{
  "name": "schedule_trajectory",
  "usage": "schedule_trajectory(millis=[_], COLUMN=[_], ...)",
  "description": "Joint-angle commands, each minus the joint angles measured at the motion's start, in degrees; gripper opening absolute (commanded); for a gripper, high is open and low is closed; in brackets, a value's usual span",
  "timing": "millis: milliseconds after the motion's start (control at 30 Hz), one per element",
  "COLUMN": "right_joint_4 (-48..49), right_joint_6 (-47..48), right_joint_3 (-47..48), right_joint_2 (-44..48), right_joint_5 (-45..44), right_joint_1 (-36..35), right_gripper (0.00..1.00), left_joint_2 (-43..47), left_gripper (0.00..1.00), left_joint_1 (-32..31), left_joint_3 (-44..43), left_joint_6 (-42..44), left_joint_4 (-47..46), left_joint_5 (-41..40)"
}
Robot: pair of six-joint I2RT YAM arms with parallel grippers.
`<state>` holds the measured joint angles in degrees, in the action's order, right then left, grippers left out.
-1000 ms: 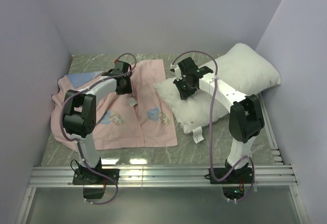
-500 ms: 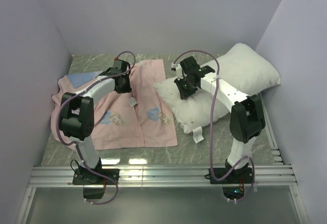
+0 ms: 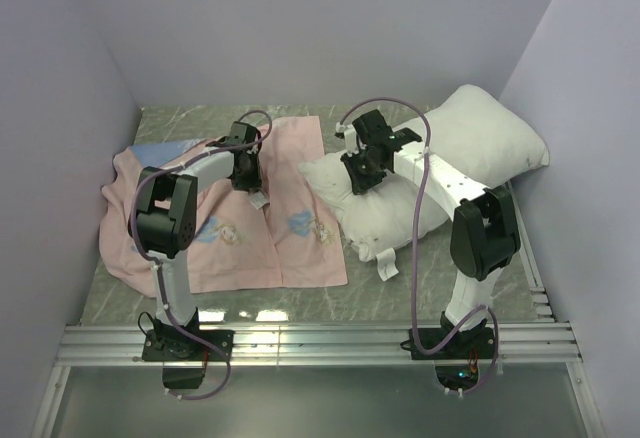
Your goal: Put the pillow into the pillowcase
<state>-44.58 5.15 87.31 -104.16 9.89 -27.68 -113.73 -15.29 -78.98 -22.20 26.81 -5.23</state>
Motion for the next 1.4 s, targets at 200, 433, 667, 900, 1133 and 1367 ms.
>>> schedule_trajectory(millis=[200, 433, 667, 900, 1133, 1367], right_joint_4=[0.81, 3.43, 17.05, 24.9, 27.96, 27.0], right_joint_6=[-1.72, -4.96, -19.72, -28.52, -30.81, -30.11], right_joint_3=[0.49, 6.11, 7.26, 8.13, 2.26, 1.02], right_joint_2=[4.4, 5.28, 6.6, 3.71, 3.52, 3.79], right_joint_5=[6.98, 15.49, 28.43, 25.71, 23.77, 22.89], right_joint_1=[0.17, 5.08, 6.68, 3.96, 2.81, 2.63], right_gripper=[0.0, 0.0, 0.0, 0.0, 0.0, 0.0], left_joint_2=[3.68, 10.1, 13.8, 10.47, 8.44, 6.95], left_gripper=[0.01, 0.0, 0.0, 0.08, 0.2, 0.27], left_joint_1=[0.35, 0.52, 1.14, 3.16, 5.53, 6.06], left_joint_3=[-1.7, -1.88, -1.61, -4.34, -2.76, -2.93], left_joint_6=[1.19, 3.21, 5.23, 5.06, 4.62, 5.14], left_joint_4=[1.31, 5.44, 7.99, 11.42, 9.93, 9.4], left_joint_5=[0.92, 6.72, 12.7, 13.94, 10.69, 8.23])
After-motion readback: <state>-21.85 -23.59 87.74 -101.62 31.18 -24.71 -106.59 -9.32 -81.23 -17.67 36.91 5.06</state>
